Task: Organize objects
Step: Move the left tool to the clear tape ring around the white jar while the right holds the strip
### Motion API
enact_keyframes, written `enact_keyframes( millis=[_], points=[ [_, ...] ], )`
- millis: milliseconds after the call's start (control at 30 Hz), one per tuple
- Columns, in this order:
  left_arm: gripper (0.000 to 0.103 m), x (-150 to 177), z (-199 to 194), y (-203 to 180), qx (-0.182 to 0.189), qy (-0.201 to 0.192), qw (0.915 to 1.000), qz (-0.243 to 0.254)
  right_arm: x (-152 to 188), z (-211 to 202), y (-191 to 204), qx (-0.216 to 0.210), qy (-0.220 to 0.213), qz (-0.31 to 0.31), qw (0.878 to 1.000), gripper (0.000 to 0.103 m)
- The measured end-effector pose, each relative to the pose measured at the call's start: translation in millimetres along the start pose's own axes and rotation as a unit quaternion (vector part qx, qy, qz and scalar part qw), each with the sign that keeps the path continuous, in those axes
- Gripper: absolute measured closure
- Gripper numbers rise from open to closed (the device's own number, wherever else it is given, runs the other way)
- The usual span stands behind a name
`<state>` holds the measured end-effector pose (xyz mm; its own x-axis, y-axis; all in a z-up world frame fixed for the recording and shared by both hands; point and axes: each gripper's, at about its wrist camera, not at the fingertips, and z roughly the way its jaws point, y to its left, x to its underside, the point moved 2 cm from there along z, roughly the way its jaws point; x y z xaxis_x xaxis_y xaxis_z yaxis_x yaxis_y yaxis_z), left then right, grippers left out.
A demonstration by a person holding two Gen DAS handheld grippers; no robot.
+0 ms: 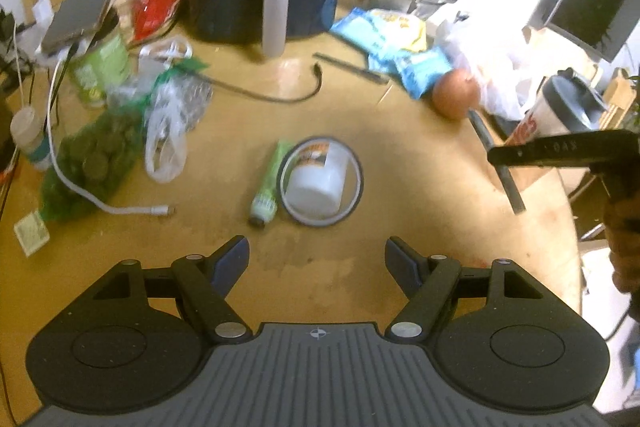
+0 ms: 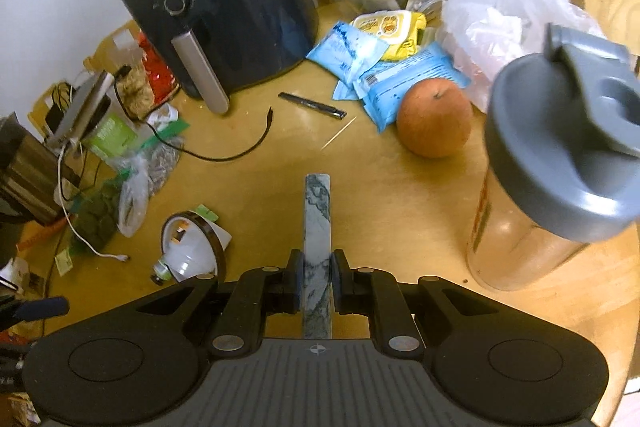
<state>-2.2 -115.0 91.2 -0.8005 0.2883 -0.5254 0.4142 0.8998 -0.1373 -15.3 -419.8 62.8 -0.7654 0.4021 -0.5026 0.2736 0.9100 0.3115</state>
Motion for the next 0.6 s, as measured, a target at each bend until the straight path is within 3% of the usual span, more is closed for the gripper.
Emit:
enact_keyframes(
  millis=[400,600],
  points=[
    [0.029,-10.6,28.7,-19.9,-0.034,-0.030,0.9964,0.072,11.7,-26.4,-9.0,-0.015,-0.024,0.045,0.999,0.086],
    [0.026,-16.3,47.6,-35.7,-0.063,-0.046,0.9874,0.138,15.7,-36.0,-9.7,-0.012,-0.031,0.046,0.998,0.086]
  ],
)
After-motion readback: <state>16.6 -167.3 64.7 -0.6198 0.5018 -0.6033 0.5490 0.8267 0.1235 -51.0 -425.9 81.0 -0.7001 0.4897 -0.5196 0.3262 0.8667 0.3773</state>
